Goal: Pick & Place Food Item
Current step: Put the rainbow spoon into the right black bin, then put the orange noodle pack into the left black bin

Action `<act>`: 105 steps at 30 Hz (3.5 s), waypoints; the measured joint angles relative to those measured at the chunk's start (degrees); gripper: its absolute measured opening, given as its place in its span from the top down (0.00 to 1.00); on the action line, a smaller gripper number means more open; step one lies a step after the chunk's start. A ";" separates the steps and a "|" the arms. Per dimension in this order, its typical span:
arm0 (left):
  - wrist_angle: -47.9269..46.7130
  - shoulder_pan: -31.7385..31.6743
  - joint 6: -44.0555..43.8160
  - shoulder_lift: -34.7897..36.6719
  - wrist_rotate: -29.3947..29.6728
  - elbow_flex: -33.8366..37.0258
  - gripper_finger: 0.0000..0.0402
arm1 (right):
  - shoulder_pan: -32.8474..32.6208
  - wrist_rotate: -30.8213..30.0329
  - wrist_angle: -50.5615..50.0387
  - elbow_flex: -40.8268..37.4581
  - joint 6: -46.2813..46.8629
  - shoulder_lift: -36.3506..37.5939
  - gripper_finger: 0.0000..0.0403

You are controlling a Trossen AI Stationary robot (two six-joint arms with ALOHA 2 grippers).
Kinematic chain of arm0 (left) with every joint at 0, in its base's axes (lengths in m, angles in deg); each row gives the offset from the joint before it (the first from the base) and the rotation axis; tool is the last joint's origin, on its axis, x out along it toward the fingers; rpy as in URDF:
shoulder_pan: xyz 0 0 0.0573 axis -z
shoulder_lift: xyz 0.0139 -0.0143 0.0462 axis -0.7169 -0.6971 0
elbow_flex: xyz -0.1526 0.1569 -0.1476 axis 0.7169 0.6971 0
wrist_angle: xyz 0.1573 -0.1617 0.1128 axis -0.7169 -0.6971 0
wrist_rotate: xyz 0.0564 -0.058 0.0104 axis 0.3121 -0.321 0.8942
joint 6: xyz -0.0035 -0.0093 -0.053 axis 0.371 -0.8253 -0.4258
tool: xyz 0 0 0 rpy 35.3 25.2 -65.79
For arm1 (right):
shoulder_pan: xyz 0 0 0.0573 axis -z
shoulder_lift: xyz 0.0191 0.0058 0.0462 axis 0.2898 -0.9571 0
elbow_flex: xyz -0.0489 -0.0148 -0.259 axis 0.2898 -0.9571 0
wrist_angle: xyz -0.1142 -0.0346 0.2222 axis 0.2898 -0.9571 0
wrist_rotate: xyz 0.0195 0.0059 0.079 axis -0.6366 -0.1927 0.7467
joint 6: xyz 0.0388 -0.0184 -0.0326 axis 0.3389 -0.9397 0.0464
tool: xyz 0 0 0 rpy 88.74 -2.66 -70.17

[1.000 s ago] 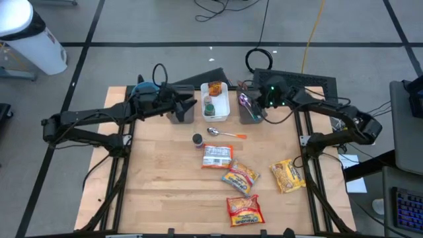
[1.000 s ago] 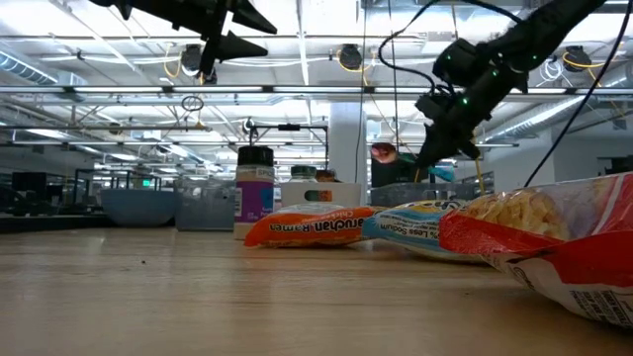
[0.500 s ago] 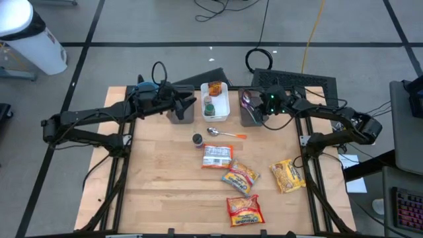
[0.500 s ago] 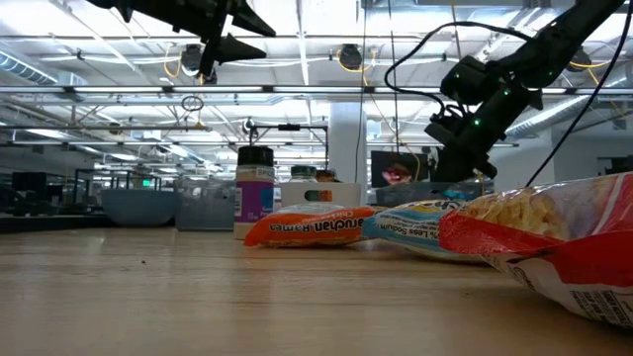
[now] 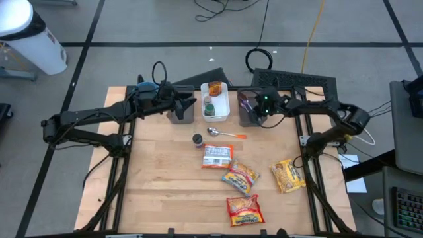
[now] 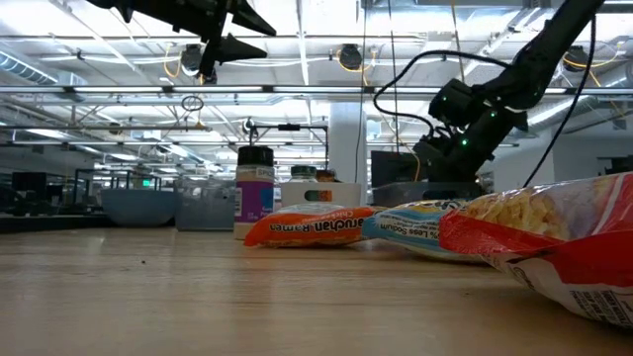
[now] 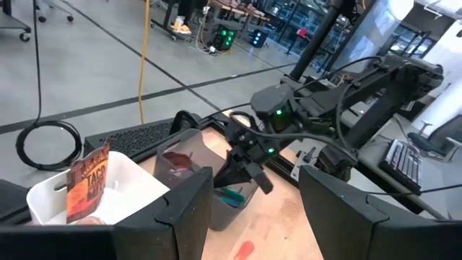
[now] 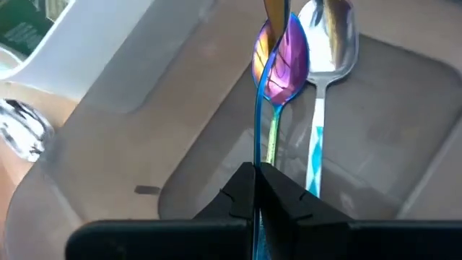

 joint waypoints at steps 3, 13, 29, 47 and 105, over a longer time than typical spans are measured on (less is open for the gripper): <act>-0.02 0.00 -0.20 0.00 -1.08 0.00 0.47 | -0.02 0.17 1.68 0.04 1.06 -1.62 1.00; -0.05 0.00 0.04 0.00 -1.74 0.00 0.47 | 0.60 0.31 0.74 1.43 1.96 -2.64 1.00; -0.41 0.00 -0.17 0.00 -1.78 0.00 0.47 | 2.89 0.22 -9.27 7.89 -2.74 -3.98 1.00; -0.48 0.04 -0.56 0.00 -2.79 0.00 0.47 | 2.84 0.13 -8.40 7.89 -2.58 -4.72 0.96; -21.33 -3.43 6.95 20.40 -8.77 -0.04 0.47 | -28.18 -15.23 40.64 8.68 3.77 18.07 0.69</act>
